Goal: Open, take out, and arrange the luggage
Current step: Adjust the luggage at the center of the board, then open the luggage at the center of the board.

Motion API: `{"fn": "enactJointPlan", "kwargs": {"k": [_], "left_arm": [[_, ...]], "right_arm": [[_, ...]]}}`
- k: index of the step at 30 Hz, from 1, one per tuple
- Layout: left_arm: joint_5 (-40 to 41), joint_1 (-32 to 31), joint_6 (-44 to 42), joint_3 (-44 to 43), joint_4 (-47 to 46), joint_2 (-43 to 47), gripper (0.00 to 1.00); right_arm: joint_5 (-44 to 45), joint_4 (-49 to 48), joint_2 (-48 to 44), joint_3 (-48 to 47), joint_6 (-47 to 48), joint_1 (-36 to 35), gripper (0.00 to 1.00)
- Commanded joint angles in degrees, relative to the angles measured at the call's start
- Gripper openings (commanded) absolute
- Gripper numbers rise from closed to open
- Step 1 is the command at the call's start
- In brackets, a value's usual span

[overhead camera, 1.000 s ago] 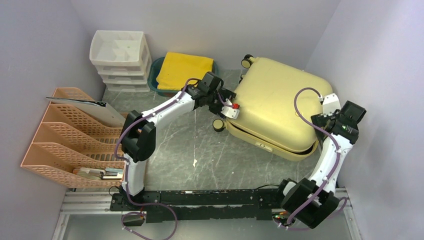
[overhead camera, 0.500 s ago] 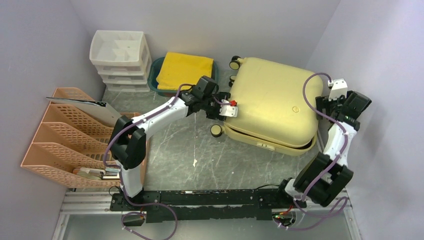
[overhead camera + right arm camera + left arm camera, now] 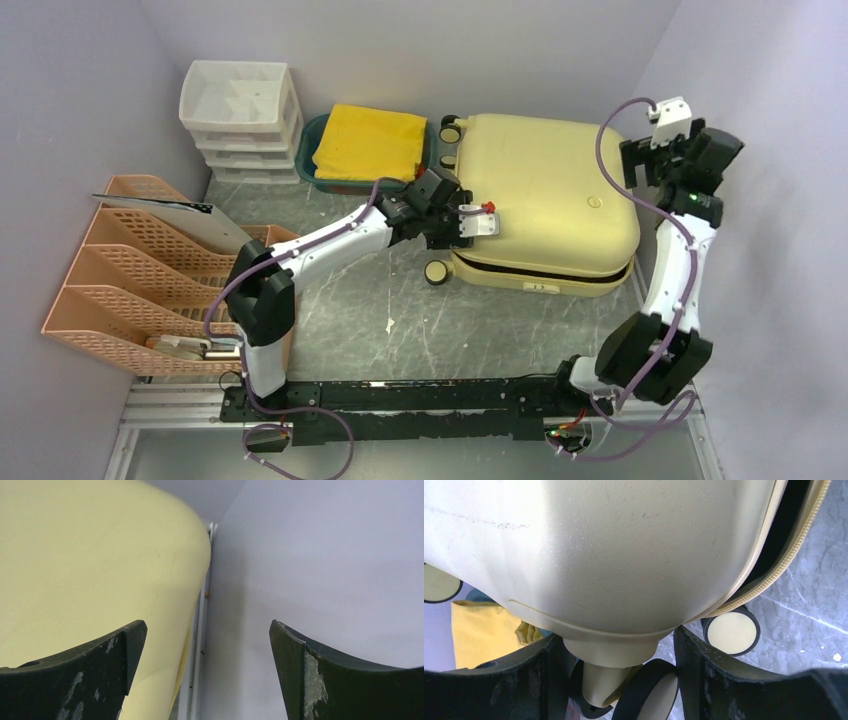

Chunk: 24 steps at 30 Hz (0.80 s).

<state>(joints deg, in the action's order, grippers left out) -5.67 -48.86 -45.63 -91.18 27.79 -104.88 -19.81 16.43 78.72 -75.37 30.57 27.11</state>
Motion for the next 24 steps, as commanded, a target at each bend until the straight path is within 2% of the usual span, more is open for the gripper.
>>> {"fn": "enactJointPlan", "kwargs": {"k": [1, 4, 7, 12, 16, 20, 24], "left_arm": [[5.6, 0.2, 6.3, -9.9, -15.4, 0.3, 0.05], [7.8, 0.2, 7.5, -15.0, -15.7, -0.2, 0.05], [10.4, 0.1, 6.8, -18.6, -17.5, -0.9, 0.05], [14.2, 0.2, 4.0, -23.4, -22.2, -3.0, 0.05], [16.1, 0.3, 2.5, -27.7, -24.8, -5.7, 0.05], [18.0, 0.5, -0.8, -30.1, -28.3, -7.7, 0.05], [19.4, 1.0, -3.5, -31.0, -32.0, -8.9, 0.05]], "right_arm": [[-9.2, 14.7, -9.3, -12.1, 6.8, 0.1, 1.0], [-22.9, 27.8, -12.9, -15.3, 20.1, -0.1, 1.0], [-33.7, 41.5, -15.9, -14.7, 35.4, -2.0, 1.0], [-36.2, 52.7, -18.6, -11.4, 46.7, -11.4, 0.97], [-37.6, 58.8, -17.8, -10.1, 53.0, -15.5, 0.88], [-33.0, 55.8, -16.7, -6.3, 52.3, -18.1, 0.77], [-23.7, 41.6, -19.1, 2.4, 46.5, -20.2, 0.76]]}}
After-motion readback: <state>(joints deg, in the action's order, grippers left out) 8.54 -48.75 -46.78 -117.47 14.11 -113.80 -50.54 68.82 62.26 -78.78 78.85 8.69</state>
